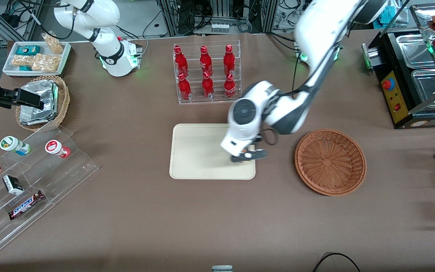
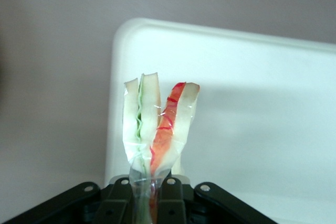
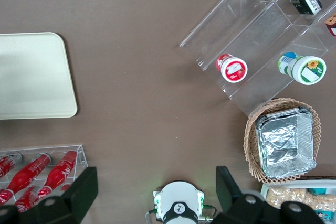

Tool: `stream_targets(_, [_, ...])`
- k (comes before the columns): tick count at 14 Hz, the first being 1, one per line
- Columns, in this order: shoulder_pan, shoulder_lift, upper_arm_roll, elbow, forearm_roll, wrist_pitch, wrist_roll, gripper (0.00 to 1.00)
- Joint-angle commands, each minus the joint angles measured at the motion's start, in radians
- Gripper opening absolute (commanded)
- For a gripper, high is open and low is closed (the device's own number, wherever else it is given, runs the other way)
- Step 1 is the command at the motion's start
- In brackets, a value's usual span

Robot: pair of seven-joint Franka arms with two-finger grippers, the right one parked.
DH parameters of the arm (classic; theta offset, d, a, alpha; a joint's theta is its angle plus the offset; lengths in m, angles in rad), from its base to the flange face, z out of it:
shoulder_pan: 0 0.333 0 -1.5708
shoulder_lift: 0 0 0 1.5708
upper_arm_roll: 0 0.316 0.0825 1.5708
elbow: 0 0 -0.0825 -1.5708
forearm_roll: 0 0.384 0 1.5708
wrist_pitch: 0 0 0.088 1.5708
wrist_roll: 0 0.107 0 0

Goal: Place sandwich from basket to tray
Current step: 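Lift the sandwich and carry it over the white tray, then lower the sandwich onto the tray and open the left gripper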

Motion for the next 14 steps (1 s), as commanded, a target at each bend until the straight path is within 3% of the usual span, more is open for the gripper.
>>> stream_targets(1, [-0.074,0.069,0.009,0.083,0.012,0.005,-0.020,0.15])
stream_targets(4, [-0.121,0.099,0.009,0.083,0.012,0.084,-0.039,0.20])
stream_targets(7, [-0.125,0.113,0.009,0.088,0.014,0.114,-0.042,0.61])
stream_targets(8, [-0.125,0.112,0.010,0.089,0.018,0.114,-0.051,0.94])
stream_targets(9, [-0.125,0.112,0.012,0.098,0.020,0.114,-0.051,1.00])
stream_targets(14, [-0.115,0.063,0.035,0.121,0.023,0.097,-0.052,1.00])
